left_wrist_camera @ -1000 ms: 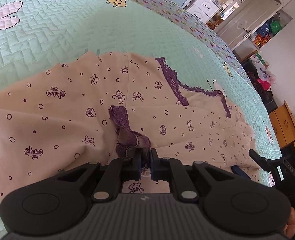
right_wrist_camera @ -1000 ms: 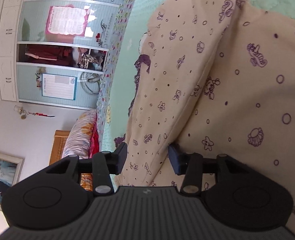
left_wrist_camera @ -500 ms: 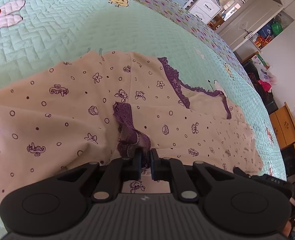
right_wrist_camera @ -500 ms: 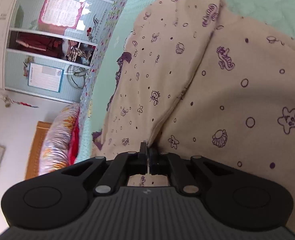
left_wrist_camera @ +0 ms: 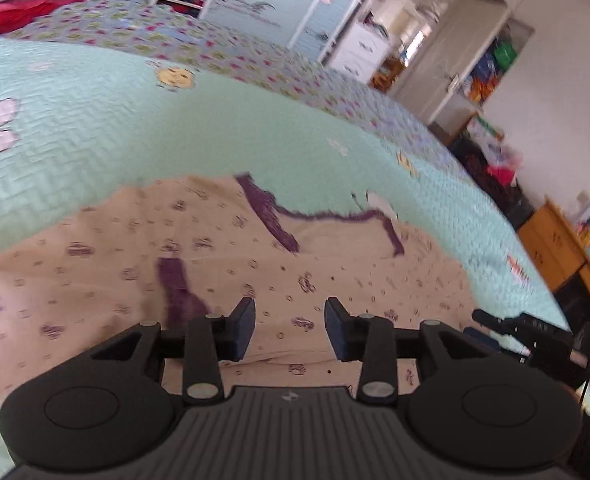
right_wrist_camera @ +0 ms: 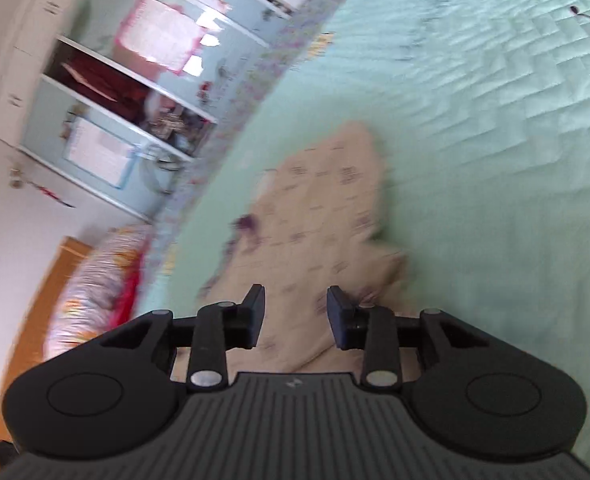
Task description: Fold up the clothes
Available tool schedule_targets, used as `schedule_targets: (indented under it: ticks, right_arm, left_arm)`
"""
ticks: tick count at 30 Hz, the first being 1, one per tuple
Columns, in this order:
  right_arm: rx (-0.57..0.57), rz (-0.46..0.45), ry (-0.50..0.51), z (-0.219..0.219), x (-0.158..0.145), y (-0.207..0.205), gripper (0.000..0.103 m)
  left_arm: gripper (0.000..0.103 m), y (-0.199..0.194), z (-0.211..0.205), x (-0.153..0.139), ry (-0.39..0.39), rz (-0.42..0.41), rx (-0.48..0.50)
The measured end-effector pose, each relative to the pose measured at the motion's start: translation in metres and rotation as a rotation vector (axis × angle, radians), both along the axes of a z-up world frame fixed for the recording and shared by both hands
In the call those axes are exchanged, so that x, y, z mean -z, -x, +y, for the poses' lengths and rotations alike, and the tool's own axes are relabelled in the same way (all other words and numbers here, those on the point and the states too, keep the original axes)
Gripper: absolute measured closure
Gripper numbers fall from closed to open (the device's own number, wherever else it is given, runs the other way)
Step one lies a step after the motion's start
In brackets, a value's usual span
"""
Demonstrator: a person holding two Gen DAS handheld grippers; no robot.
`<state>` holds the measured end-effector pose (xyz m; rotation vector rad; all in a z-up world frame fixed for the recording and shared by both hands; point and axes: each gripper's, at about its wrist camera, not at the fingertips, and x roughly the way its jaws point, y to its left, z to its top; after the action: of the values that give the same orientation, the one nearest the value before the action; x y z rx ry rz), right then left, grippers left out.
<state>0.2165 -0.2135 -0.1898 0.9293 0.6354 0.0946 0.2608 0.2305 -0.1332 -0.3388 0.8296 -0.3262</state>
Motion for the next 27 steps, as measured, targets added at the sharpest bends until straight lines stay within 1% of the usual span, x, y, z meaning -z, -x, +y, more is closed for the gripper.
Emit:
schedule_targets:
  ticks: [1,2,3,4,5,6,7,8,9,10,11,12,13,14,15,16,18,19,20,21,22,23,24,25,26,27]
  right_arm:
    - [0.011,0.002,0.024,-0.008,0.005,-0.002,0.084]
    - [0.034,0.004,0.012,-0.015,0.008,0.003,0.098]
    - [0.057,0.006,0.000,-0.021,0.010,0.007,0.100]
    - [0.080,0.007,-0.013,-0.028,0.012,0.011,0.098]
    - [0.088,-0.005,-0.011,-0.026,0.005,0.016,0.092]
    - [0.064,-0.043,0.018,-0.019,-0.004,0.017,0.088]
    - [0.039,-0.081,0.047,-0.011,-0.015,0.018,0.076]
    - [0.018,-0.105,0.049,-0.003,-0.020,0.012,0.058]
    - [-0.003,-0.129,0.051,0.004,-0.025,0.006,0.051]
    - [-0.015,-0.122,0.035,0.009,-0.023,-0.007,0.045]
    - [-0.028,-0.113,0.019,0.013,-0.020,-0.020,0.045]
    - [-0.020,-0.083,0.031,0.007,-0.013,-0.028,0.045]
    - [-0.011,-0.052,0.045,0.001,-0.006,-0.037,0.047]
    - [-0.002,-0.021,0.059,-0.005,0.001,-0.045,0.070]
    - [0.006,0.011,0.072,-0.012,0.008,-0.054,0.083]
    - [0.028,0.030,0.067,-0.019,0.006,-0.053,0.090]
    - [0.073,-0.040,0.062,-0.025,-0.010,-0.044,0.075]
    - [0.076,-0.067,0.060,-0.023,-0.015,-0.047,0.060]
    - [0.078,-0.094,0.058,-0.021,-0.019,-0.050,0.049]
    - [0.060,-0.092,0.038,-0.016,-0.017,-0.062,0.046]
    - [0.041,-0.089,0.017,-0.011,-0.015,-0.075,0.044]
    - [0.005,-0.063,0.003,-0.007,-0.008,-0.090,0.044]
    - [-0.032,-0.036,-0.012,-0.004,0.000,-0.106,0.044]
    - [-0.043,-0.012,0.025,-0.005,0.007,-0.119,0.046]
    - [-0.012,-0.006,0.056,-0.014,0.009,-0.122,0.059]
    - [0.020,0.000,0.086,-0.023,0.012,-0.125,0.068]
  left_arm:
    - [0.062,-0.007,-0.006,0.010,-0.018,0.026,0.004]
    - [0.066,-0.013,-0.012,0.020,-0.035,0.052,0.007]
    - [0.068,-0.016,-0.013,0.030,-0.038,0.067,0.000]
    - [0.068,-0.014,-0.010,0.033,-0.027,0.056,-0.011]
    - [0.067,-0.011,-0.007,0.033,-0.006,0.044,-0.019]
    - [0.066,-0.009,-0.005,0.031,0.012,0.036,-0.025]
    - [0.064,-0.006,-0.003,0.029,0.031,0.027,-0.032]
    - [0.064,-0.004,-0.002,0.027,0.040,0.019,-0.038]
    - [0.063,-0.003,-0.001,0.027,0.035,0.015,-0.044]
    - [0.062,-0.003,-0.001,0.026,0.016,0.020,-0.054]
    - [0.062,-0.003,0.001,0.027,0.012,0.028,-0.056]
    - [0.063,-0.003,0.003,0.029,0.012,0.037,-0.057]
    - [0.064,-0.003,0.006,0.030,0.011,0.045,-0.058]
    - [0.064,0.000,0.008,0.027,0.008,0.040,-0.059]
    - [0.063,0.003,0.009,0.024,0.005,0.033,-0.061]
    - [0.062,0.007,0.010,0.019,0.005,0.010,-0.054]
    - [0.058,0.014,0.011,0.010,0.038,-0.042,-0.042]
    - [0.057,0.015,0.010,0.010,0.052,-0.049,-0.047]
    - [0.056,0.015,0.009,0.010,0.064,-0.051,-0.055]
    - [0.056,0.016,0.007,0.010,0.077,-0.054,-0.062]
    - [0.056,0.016,0.007,0.011,0.068,-0.043,-0.071]
    - [0.057,0.016,0.006,0.011,0.056,-0.029,-0.080]
    - [0.057,0.020,0.007,0.009,0.047,-0.033,-0.084]
    - [0.057,0.027,0.011,0.004,0.045,-0.048,-0.088]
    - [0.056,0.036,0.016,-0.002,0.047,-0.063,-0.098]
    - [0.056,0.047,0.023,-0.006,0.056,-0.076,-0.111]
